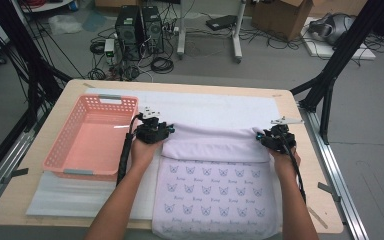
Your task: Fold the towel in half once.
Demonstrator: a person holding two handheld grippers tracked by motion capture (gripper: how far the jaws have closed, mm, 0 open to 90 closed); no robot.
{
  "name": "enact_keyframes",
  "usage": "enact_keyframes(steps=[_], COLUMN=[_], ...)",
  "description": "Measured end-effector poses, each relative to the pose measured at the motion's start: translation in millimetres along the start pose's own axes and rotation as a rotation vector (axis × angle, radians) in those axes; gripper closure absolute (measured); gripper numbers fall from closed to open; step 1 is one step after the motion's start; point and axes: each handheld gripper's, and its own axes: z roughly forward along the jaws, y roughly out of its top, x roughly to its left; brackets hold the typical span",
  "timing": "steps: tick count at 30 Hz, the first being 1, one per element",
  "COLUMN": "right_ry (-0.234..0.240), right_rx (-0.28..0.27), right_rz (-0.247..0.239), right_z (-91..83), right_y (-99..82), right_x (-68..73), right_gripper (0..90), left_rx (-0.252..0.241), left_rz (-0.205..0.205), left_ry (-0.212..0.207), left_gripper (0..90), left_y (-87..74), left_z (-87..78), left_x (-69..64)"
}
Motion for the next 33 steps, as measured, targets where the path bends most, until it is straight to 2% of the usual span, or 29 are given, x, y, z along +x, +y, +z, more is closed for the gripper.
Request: enact_keyframes(steps=[3, 7, 11, 12, 14, 17, 21, 23, 25, 27, 29, 33], right_ry=[0.015, 0.039, 0.074, 0.084, 0.105, 0.119, 0.111, 0.105, 0.101, 0.100, 0.100, 0.105], right_rx=[-0.007, -0.034, -0.042, -0.041, -0.027, -0.004, 0.034, 0.045, 0.057, 0.071, 0.079, 0.078], right_rz=[0.020, 0.045, 0.062, 0.061, 0.069, 0.064, 0.059, 0.058, 0.057, 0.043, 0.039, 0.027], right_z=[-5.9, -21.1, -34.3, -36.5, -39.3, -39.3, -34.3, -30.9, -27.4, -24.8, -25.2, -30.5], right_y=[0.0, 1.0, -1.6, -3.1, -7.4, -13.8, -21.5, -23.8, -25.3, -27.1, -29.9, -37.5], right_x=[-3.5, -4.2, -5.2, -5.6, -4.8, -3.2, -1.1, -0.4, 0.7, 2.2, 3.7, 4.1], right_gripper=[56.7, 55.1, 56.3, 56.9, 57.2, 58.6, 60.6, 61.1, 61.8, 71.7, 85.0, 86.8], left_rx=[-0.009, -0.028, 0.024, 0.029, 0.008, 0.038, 0.077, 0.101, 0.105, 0.106, 0.110, 0.086], left_rz=[0.016, 0.018, 0.022, 0.032, 0.045, 0.050, 0.059, 0.069, 0.070, 0.084, 0.102, 0.106], left_ry=[-0.031, -0.052, -0.091, -0.093, -0.083, -0.071, -0.066, -0.063, -0.061, -0.072, -0.079, -0.100], left_gripper=[59.4, 53.7, 49.7, 49.8, 51.4, 52.3, 58.0, 65.1, 72.5, 82.2, 84.1, 84.6], left_y=[-0.4, -7.5, -9.3, -9.5, -13.2, -21.3, -32.3, -37.3, -40.2, -39.9, -39.9, -39.3], left_z=[-6.6, -12.9, -14.9, -15.8, -17.8, -17.8, -16.8, -15.8, -16.4, -18.2, -19.4, -26.8], left_x=[-3.6, -7.2, -12.1, -14.2, -17.1, -18.7, -20.0, -21.0, -21.3, -23.3, -25.9, -29.5])
